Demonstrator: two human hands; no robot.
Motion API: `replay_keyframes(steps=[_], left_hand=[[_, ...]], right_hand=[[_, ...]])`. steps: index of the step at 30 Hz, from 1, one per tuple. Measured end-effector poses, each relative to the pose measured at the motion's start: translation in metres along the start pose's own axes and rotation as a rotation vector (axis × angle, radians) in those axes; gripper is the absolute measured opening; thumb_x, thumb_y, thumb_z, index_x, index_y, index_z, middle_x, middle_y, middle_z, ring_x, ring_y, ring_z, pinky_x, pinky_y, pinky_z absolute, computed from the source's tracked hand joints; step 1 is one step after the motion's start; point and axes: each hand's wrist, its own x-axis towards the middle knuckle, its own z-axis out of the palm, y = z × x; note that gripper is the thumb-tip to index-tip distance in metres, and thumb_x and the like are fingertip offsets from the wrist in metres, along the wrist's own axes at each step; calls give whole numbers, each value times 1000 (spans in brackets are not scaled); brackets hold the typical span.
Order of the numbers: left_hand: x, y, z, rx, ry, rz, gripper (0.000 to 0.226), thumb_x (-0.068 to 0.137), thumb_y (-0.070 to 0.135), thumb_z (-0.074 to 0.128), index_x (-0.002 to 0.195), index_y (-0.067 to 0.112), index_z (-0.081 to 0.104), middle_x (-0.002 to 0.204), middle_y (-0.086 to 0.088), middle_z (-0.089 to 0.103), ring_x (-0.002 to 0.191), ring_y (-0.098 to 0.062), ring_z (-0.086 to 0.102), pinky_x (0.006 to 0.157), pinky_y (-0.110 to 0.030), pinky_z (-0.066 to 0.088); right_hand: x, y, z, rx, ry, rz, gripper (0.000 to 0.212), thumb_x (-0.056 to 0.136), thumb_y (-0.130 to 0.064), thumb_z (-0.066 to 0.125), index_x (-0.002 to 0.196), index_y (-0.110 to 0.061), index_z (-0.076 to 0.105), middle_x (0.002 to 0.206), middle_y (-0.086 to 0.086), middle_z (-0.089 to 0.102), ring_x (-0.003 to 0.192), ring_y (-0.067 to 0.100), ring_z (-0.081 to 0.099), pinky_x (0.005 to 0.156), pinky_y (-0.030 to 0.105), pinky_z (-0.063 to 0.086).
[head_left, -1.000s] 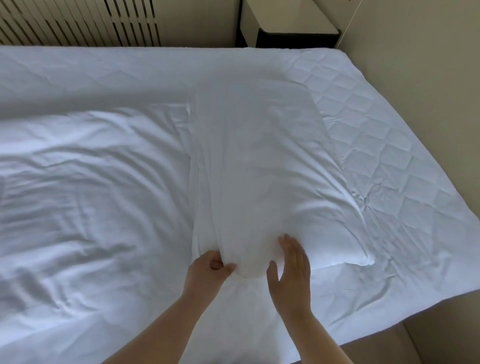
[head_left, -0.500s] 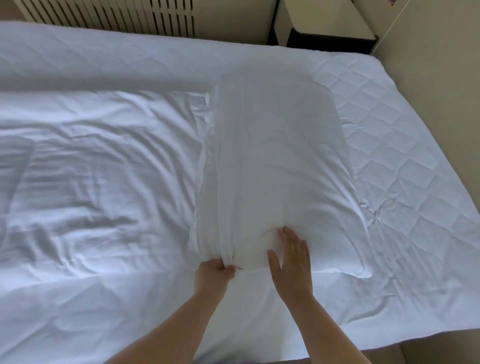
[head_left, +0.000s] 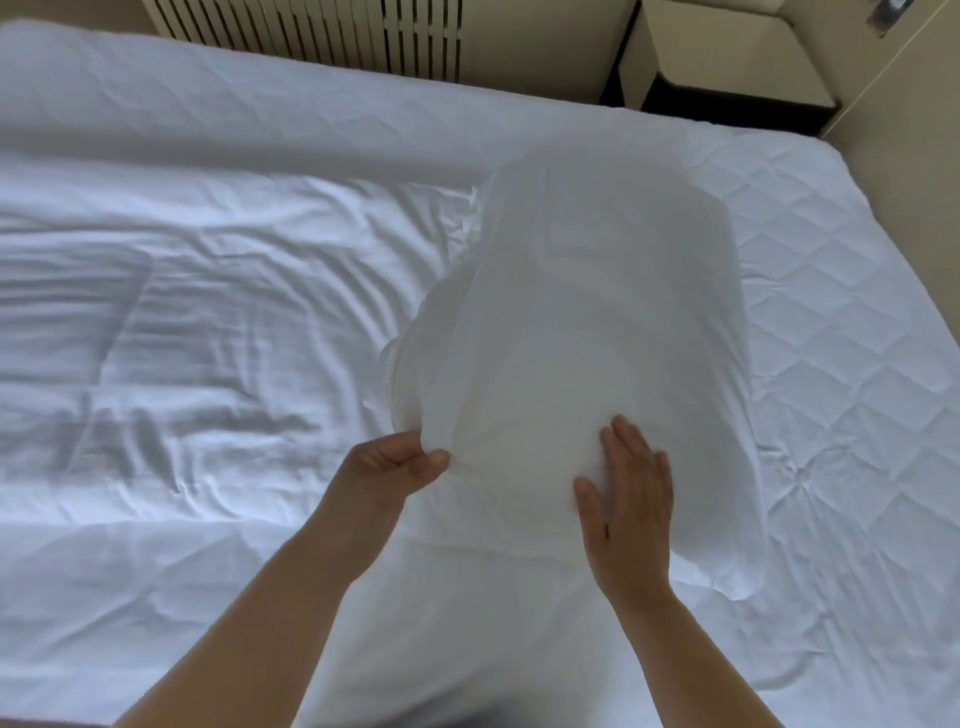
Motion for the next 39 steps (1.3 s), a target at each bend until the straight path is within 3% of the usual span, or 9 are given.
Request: replay_keyframes(steps=[3,7,13,21,27,30,34,37,39], left_hand=[[15,-5,-31,463,69,-72,32,69,7,77,46,15,56,44,14,51,44,3,48,50,-2,35],[22,-32,-55,899,90,-242,35,75,12,74,52,21,48,53,12,46,51,-1,42,46,-7,34],[27,-48,-56,725,53,-260,26,80,3,64,82,27,54,83,-1,60,83,-16,55,64,-8,40],[85,8,-7,573,343,-80,26,86,25,62,63,15,54,66,3,54,67,-16,53,62,-20,41],[106,7,9,655,257,-193,45,84,26,65,123,11,47,108,-3,55,98,-20,54,77,-25,40],[109,15,6,652,259,-134,16,86,20,62,94,7,59,79,-3,59,75,-21,56,62,-25,44],[107,14,-23,816,380,-2,28,87,21,59,64,7,51,57,-1,49,53,-15,46,49,-19,37],[108,-12,-43,890,406,-184,17,83,24,65,88,8,61,91,-9,62,81,-23,56,73,-30,47],[117,-21,-46,789,392,-239,48,79,27,70,120,11,51,129,-10,47,113,-25,49,93,-36,44]], right_hand=[[1,8,9,-74,-82,-23,41,91,-37,35,122,-12,42,124,16,59,121,17,38,113,20,2],[-20,22,25,-223,-254,-131,43,79,-30,40,118,-15,44,126,8,56,125,16,34,112,26,4],[-20,23,30,-238,-269,-97,43,75,-29,40,115,-14,45,116,12,65,115,17,41,112,24,2],[-19,17,33,-245,-275,-29,43,69,-28,38,109,-15,47,109,9,67,110,15,43,112,22,0],[-18,17,34,-243,-252,-22,42,68,-27,39,108,-17,47,112,5,64,110,14,44,112,24,3],[-17,19,34,-223,-211,-58,44,69,-26,39,111,-17,46,122,-1,46,113,14,43,111,26,6],[-19,30,31,-211,-188,-111,42,72,-22,40,113,-17,46,125,0,43,123,14,36,109,26,12],[-21,35,28,-210,-212,-73,39,71,-24,40,109,-21,47,119,-3,49,108,12,46,110,20,10],[-13,34,27,-185,-164,14,36,70,-26,41,106,-21,48,106,3,63,98,12,47,106,17,15]])
